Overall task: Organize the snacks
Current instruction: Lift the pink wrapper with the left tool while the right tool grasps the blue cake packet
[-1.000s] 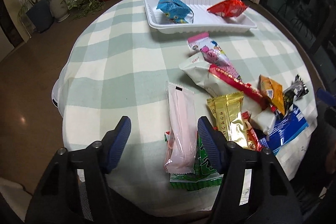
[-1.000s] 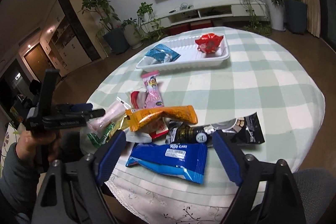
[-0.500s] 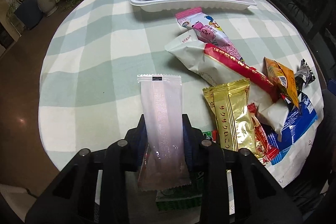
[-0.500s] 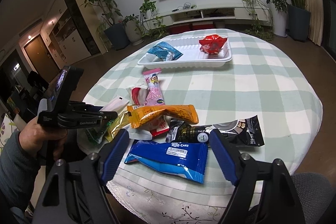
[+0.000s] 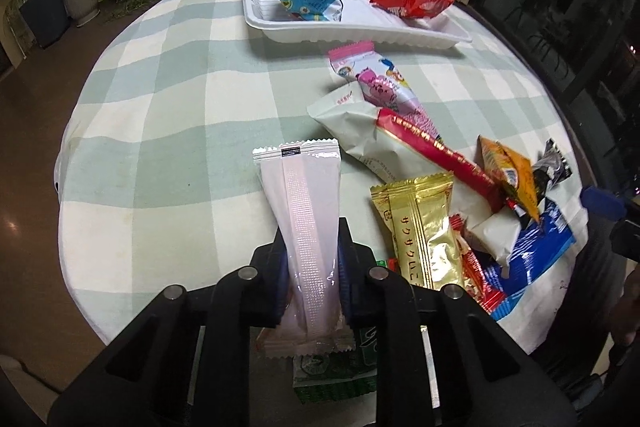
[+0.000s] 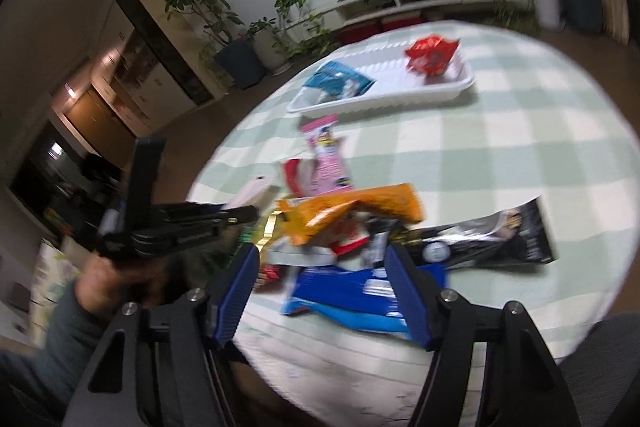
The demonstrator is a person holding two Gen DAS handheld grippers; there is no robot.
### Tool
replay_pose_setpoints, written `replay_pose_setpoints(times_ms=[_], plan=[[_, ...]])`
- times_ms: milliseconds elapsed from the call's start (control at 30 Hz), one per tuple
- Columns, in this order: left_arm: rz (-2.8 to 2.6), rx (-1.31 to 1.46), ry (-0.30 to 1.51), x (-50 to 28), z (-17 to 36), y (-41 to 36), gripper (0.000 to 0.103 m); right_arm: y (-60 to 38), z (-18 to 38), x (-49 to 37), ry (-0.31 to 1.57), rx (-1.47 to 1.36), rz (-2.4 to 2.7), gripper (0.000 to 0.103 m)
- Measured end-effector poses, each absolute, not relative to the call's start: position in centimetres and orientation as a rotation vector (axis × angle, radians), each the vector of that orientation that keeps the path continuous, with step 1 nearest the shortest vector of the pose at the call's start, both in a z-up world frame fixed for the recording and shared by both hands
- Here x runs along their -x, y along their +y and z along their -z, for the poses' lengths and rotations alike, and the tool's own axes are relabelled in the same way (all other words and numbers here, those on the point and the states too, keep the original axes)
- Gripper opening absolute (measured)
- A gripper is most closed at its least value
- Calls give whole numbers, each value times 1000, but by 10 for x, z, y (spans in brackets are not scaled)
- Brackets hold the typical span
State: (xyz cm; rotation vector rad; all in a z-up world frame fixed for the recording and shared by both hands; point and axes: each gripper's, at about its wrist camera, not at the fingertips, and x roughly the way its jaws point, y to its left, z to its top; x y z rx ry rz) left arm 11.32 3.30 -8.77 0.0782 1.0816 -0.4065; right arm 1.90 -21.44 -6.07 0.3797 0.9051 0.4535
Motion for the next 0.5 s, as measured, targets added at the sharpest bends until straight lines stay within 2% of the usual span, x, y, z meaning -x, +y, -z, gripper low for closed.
replay_pose_setpoints(times_ms=[100, 333, 500], plan=[[415, -28, 1072, -112, 84, 42, 18, -206, 52, -18, 888, -264, -442, 65], [457, 91, 1032, -104, 71, 62, 18, -181, 56, -22, 995, 164, -522, 65], [470, 123, 1028, -94, 70, 65, 18, -164, 68, -32, 1033, 409, -616, 60]])
